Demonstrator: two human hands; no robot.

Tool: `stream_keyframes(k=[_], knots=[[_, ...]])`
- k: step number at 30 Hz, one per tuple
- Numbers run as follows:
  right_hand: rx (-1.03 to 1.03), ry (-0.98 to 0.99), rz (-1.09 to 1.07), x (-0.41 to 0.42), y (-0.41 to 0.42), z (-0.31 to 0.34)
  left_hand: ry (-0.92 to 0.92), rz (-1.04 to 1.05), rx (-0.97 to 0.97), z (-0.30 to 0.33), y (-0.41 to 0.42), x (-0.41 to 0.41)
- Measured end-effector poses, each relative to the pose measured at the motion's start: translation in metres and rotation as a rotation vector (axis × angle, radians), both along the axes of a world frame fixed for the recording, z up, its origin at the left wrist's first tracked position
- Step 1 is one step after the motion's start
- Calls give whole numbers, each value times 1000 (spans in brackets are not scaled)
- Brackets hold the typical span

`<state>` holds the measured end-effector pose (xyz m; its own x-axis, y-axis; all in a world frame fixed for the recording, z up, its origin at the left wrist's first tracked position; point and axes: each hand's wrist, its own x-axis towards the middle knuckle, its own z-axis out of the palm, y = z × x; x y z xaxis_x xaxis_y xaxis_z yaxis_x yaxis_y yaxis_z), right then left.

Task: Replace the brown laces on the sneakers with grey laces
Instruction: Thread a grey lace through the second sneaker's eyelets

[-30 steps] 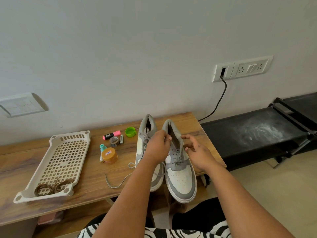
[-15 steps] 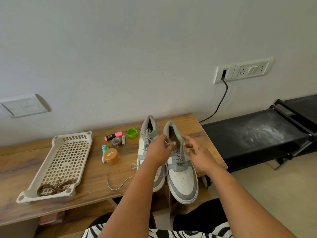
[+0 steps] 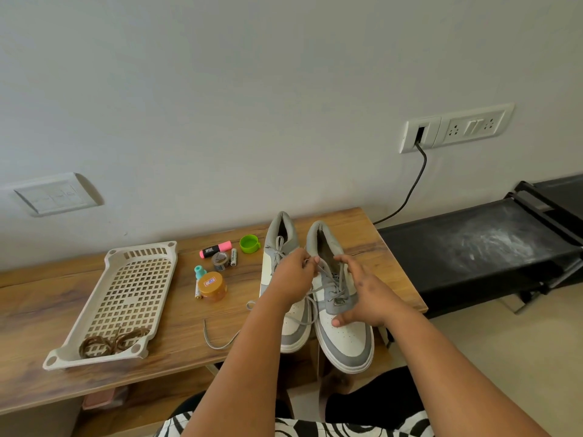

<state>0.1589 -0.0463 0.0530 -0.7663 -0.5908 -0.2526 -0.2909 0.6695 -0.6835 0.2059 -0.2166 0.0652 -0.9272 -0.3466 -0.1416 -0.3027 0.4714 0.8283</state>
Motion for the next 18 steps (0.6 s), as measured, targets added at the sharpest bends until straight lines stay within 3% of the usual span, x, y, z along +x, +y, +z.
stream_keyframes(k=[3,7,11,14,18], knots=[[9,-19,16,0,1,1,-70,-62,66,8,-4,5],[-2,-57,-5,1,3,6,-203,-211,-238,25,-13,11],[-82,40,-84,6,2,16,-232,-310,-336,51,-10,19],[-223,111,-93,12,-4,26,-167,-305,-134,63,-1,28],[-439,-104,-247,29,-7,38,8,-219,296,82,10,43]])
